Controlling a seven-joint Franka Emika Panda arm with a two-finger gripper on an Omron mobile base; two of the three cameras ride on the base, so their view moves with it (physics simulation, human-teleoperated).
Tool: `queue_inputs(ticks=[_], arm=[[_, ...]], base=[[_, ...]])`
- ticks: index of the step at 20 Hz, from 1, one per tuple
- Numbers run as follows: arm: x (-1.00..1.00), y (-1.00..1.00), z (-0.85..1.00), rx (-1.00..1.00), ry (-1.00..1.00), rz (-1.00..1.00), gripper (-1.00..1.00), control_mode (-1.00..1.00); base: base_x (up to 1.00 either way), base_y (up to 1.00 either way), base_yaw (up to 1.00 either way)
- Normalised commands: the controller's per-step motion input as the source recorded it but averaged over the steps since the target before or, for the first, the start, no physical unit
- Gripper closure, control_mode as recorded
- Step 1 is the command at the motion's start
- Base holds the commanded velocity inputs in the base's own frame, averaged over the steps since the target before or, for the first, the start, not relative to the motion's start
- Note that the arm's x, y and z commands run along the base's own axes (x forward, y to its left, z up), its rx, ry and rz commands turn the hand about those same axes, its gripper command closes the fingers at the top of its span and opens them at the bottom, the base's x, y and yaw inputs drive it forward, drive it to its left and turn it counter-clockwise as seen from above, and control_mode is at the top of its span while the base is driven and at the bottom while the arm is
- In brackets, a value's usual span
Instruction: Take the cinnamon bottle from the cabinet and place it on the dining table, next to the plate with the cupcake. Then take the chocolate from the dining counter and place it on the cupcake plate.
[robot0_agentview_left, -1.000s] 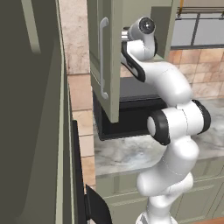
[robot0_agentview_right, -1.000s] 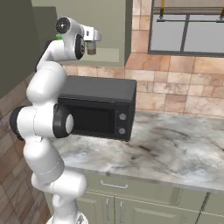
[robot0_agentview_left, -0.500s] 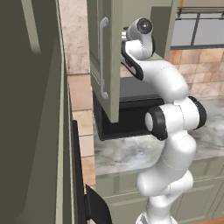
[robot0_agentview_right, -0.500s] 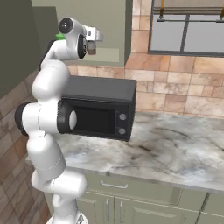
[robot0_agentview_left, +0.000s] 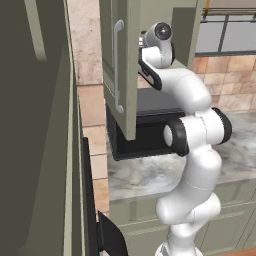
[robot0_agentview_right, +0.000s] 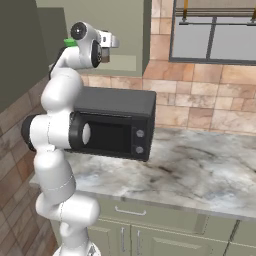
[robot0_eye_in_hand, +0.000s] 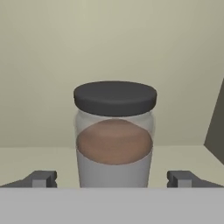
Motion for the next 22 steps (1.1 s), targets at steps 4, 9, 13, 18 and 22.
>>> queue_inputs(ticks=[4,9,13,18,22], arm=[[0.20,0.00,-0.01,0.00,0.00,0.00,-1.00,-1.00],[0.19,0.00,0.00,0.00,0.00,0.00,-1.00,-1.00],[0.13,0.00,0.00,0.00,0.00,0.00,1.00,-1.00],[-0.09,0.00,-0.01,0.00,0.00,0.00,1.00,-1.00],[-0.89,0.17,-0.01,-0.02,0.00,0.05,1.00,-1.00]], base=[[0.00,0.00,0.00],[0.00,0.00,0.00],[0.00,0.00,0.00],[0.00,0.00,0.00],[0.00,0.00,0.00]])
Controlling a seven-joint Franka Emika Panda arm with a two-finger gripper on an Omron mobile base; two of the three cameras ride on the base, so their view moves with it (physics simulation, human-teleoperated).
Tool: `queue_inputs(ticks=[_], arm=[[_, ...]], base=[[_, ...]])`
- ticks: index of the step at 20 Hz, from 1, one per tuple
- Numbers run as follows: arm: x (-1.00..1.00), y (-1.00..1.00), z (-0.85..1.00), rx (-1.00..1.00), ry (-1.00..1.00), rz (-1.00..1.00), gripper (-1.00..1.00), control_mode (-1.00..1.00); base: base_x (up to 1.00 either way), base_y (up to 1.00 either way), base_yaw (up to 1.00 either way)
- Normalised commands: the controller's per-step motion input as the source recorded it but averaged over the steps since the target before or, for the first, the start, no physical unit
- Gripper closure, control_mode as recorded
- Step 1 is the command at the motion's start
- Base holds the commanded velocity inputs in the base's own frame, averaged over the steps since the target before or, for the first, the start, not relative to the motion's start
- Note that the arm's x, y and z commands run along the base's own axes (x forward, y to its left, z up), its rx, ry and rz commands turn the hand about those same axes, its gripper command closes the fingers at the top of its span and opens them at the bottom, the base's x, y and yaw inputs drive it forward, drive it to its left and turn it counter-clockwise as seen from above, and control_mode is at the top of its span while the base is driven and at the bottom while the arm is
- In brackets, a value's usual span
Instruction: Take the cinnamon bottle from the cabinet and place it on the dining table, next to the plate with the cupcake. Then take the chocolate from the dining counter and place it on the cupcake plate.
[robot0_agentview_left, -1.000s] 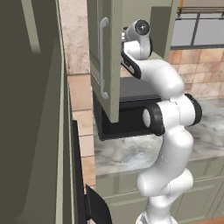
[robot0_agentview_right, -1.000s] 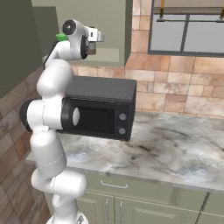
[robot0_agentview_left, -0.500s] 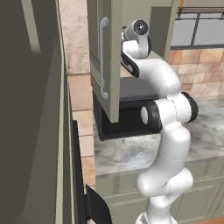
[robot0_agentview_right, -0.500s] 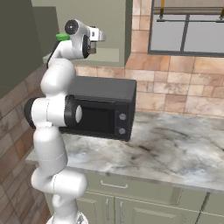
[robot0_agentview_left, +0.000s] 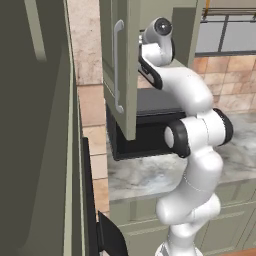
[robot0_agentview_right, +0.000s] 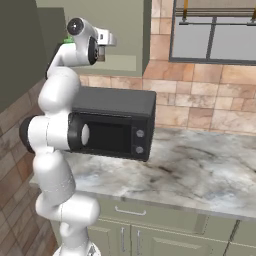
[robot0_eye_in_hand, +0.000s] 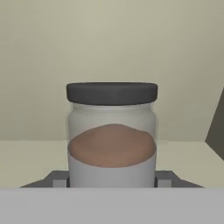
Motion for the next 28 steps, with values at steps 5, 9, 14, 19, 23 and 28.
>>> queue_inputs(ticks=[5,9,14,19,23,28], arm=[[-1.00,0.18,-0.01,-0.07,-0.11,0.07,1.00,-1.00],[-1.00,0.04,0.01,-0.06,-0.19,0.08,1.00,-1.00],[-1.00,0.00,0.31,0.00,-0.14,0.03,1.00,-1.00],[-1.00,0.00,0.48,0.00,-0.02,0.00,1.00,-1.00],[-1.00,0.01,0.39,0.00,-0.06,0.00,1.00,-1.00],[-0.98,0.01,0.17,0.00,0.00,-0.08,1.00,-1.00]], base=[[0.00,0.00,0.00],[0.00,0.00,0.00],[0.00,0.00,0.00],[0.00,0.00,0.00],[0.00,0.00,0.00],[0.00,0.00,0.00]])
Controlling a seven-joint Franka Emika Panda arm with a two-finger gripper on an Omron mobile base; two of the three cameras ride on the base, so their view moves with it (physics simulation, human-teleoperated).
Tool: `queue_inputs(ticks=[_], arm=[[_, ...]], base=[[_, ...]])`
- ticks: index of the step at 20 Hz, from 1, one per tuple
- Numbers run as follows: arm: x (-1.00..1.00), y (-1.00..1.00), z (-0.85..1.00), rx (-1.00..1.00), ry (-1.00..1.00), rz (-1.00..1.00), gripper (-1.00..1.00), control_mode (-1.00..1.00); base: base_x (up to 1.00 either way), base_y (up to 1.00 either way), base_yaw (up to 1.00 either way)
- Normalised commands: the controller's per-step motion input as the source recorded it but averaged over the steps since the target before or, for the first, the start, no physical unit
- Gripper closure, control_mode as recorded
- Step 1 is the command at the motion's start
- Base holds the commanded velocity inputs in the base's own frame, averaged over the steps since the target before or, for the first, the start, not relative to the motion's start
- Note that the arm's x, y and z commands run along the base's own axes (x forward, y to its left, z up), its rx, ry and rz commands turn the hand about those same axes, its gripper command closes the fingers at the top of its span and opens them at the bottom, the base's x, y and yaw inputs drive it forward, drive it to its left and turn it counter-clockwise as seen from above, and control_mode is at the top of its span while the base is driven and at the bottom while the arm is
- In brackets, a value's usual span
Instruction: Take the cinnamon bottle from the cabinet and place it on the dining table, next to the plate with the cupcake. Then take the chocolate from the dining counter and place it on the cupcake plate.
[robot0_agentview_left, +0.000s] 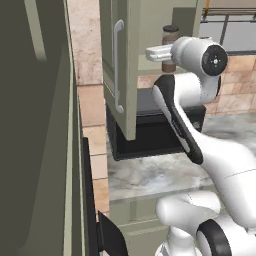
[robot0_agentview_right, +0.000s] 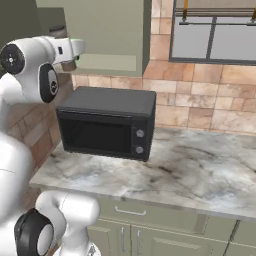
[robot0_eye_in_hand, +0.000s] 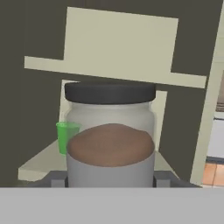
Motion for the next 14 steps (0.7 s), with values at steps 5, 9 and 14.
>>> queue_inputs(ticks=[5,9,14], arm=[[-0.99,-0.01,0.09,0.00,0.07,-0.21,1.00,-1.00],[-0.97,-0.14,-0.04,0.00,0.13,-0.13,1.00,-1.00],[-0.82,-0.28,-0.20,0.00,0.05,-0.07,1.00,-1.00]], base=[[0.00,0.00,0.00],[0.00,0.00,0.00],[0.00,0.00,0.00]])
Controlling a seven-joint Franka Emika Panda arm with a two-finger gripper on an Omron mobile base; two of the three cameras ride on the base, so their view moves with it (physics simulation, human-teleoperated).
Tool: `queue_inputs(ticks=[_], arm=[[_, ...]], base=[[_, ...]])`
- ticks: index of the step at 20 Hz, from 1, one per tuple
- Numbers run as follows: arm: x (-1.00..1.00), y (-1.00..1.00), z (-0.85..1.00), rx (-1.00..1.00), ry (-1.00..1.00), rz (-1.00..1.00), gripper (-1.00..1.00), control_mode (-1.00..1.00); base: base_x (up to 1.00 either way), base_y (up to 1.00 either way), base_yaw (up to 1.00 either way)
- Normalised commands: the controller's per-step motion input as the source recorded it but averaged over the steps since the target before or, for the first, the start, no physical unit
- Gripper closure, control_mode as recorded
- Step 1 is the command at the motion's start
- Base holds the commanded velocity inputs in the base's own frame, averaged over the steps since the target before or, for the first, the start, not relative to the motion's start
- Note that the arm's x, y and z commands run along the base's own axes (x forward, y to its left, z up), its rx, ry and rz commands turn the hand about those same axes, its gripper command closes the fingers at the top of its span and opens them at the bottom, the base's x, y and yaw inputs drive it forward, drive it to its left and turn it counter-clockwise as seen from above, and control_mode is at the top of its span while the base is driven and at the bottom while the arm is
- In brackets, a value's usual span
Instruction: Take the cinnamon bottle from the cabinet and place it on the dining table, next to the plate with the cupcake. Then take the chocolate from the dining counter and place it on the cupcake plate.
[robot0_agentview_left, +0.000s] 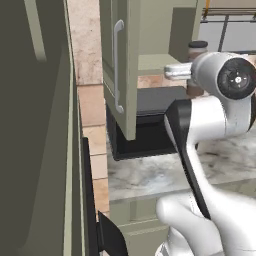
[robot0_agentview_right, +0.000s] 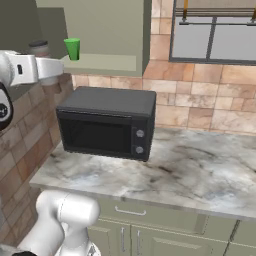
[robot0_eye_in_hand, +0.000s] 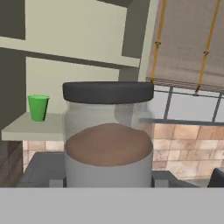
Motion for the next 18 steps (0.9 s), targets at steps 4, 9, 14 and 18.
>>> queue_inputs(ticks=[4,9,14,18], arm=[[-0.54,-0.29,-0.46,0.00,0.01,-0.10,1.00,-1.00],[-0.30,-0.34,-0.51,0.00,0.00,-0.15,1.00,-1.00],[-0.16,-0.22,-0.16,0.01,0.03,-0.04,1.00,1.00],[0.00,0.00,0.00,0.00,0.00,0.00,1.00,1.00]], base=[[0.00,0.00,0.00],[0.00,0.00,0.00],[0.00,0.00,0.00],[-0.08,-0.08,-0.08]])
